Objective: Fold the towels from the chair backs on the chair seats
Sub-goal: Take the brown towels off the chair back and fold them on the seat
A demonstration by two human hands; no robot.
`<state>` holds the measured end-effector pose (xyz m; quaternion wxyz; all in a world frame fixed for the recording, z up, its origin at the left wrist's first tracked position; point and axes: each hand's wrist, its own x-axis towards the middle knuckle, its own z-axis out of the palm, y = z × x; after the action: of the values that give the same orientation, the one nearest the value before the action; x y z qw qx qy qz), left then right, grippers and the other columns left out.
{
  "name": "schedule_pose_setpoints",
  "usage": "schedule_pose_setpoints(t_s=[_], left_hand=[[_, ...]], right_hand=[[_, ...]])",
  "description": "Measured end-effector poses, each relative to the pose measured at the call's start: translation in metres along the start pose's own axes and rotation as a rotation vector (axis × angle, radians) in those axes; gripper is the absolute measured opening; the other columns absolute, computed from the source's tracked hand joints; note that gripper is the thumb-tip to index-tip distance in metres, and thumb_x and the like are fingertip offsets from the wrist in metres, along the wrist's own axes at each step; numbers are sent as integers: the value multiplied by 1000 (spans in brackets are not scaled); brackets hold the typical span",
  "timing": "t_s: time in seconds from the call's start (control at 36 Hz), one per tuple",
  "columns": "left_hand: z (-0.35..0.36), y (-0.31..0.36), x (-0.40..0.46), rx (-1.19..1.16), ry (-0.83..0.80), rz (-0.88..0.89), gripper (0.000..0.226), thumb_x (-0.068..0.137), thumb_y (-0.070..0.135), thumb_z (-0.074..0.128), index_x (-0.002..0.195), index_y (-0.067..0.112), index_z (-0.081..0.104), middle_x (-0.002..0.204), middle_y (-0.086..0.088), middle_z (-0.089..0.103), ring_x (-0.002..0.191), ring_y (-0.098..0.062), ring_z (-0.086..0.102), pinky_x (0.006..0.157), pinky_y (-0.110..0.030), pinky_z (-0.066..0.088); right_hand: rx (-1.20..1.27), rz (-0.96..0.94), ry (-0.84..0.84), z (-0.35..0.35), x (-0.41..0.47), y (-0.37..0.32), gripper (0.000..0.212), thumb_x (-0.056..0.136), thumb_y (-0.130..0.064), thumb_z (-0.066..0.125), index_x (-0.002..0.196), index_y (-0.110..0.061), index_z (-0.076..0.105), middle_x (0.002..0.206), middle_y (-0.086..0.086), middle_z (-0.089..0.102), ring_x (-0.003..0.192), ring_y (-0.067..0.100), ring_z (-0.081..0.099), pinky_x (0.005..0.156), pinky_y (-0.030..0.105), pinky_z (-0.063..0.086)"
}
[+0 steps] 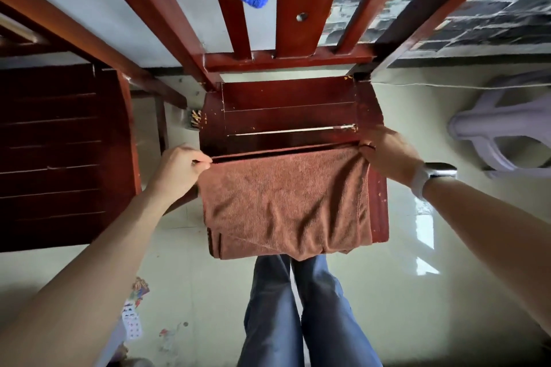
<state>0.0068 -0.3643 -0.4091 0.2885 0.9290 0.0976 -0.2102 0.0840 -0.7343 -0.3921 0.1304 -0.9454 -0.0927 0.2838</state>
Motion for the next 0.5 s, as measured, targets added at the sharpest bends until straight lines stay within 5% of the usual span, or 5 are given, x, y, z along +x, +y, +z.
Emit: schedule_pose_setpoints(t_s=[0.25,0.5], left_hand=[[-25,44,-64,13,-55,43,12,84,3,62,90,4,73,101,-9,69,92,-19,60,86,-22,39],[-65,102,-163,-55,113,98,10,79,5,69,87,4,74,93,-5,67,81,-12,57,73,-6,35]], right_hand=[[-306,-82,-30,-23,-84,6,29,90,-16,44,113,-8,59,110,13,57,108,30,51,86,38,40],[-228,-227,131,-79,-184,12,22,81,8,48,95,1,63,96,19,59,91,37,54,78,41,44]])
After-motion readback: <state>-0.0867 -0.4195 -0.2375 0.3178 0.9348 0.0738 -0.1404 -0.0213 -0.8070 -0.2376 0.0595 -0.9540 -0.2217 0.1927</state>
